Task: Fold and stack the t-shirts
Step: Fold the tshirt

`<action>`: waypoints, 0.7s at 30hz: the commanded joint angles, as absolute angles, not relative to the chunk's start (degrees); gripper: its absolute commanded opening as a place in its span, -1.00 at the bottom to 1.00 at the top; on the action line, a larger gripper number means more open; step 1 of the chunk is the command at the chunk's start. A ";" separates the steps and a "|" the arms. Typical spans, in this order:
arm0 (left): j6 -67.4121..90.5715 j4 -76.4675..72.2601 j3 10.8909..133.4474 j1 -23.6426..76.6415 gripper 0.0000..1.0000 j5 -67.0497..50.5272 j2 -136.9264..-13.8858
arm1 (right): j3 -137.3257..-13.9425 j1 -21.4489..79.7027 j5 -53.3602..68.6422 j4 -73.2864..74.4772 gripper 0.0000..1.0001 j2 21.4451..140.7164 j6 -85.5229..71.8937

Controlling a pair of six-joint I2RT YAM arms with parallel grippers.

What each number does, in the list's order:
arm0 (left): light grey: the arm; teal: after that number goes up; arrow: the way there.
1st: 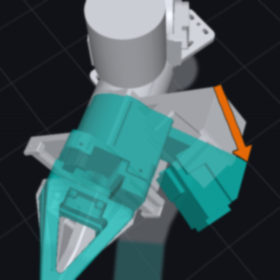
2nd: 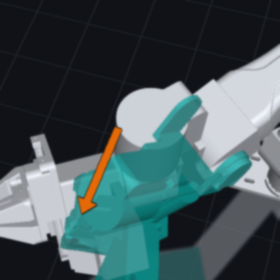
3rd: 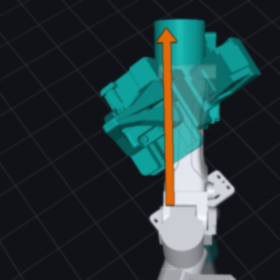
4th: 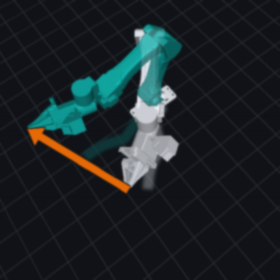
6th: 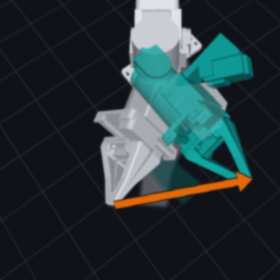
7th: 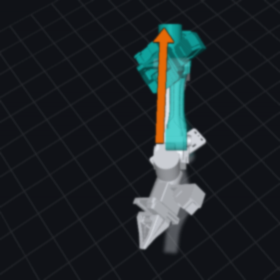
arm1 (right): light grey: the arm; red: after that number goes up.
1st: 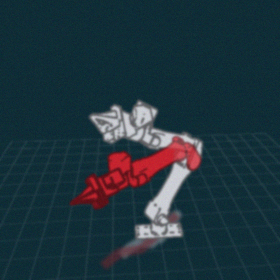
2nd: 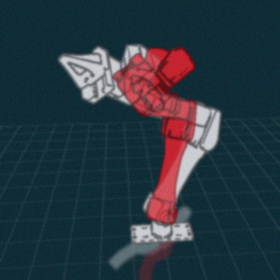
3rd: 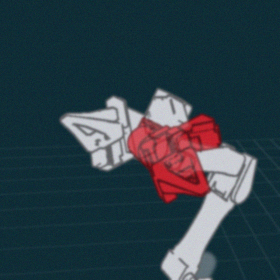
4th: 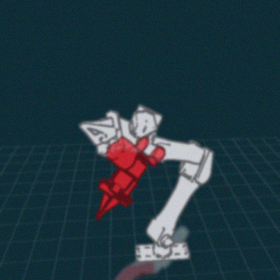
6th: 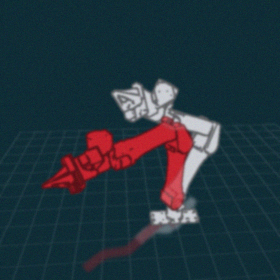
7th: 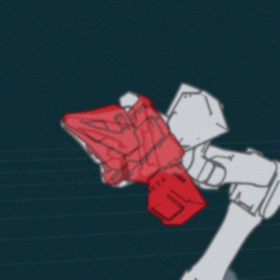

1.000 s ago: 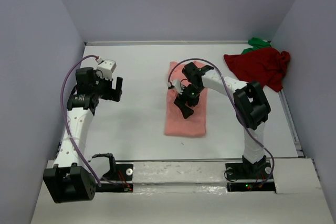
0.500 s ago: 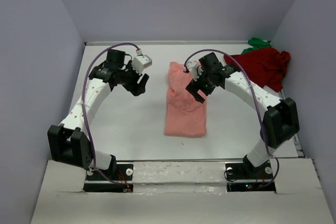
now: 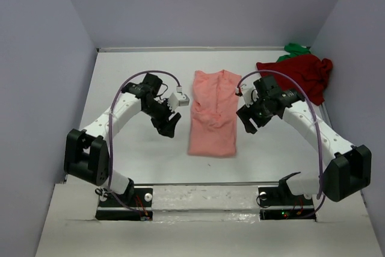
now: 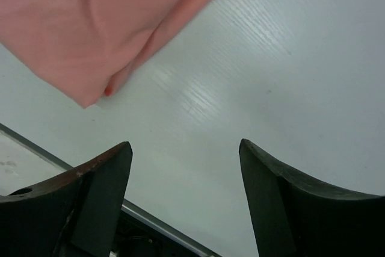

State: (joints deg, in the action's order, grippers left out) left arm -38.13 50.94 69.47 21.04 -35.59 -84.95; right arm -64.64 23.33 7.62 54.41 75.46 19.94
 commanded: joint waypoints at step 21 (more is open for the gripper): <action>-51.06 61.61 70.05 28.30 0.23 -62.93 -108.98 | -68.47 19.07 34.01 58.18 0.29 97.82 13.01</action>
State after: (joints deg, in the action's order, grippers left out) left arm -46.13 56.31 68.77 28.27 -55.81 -107.28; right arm -67.13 20.03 30.55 57.06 98.28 14.06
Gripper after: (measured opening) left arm 0.621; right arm 0.644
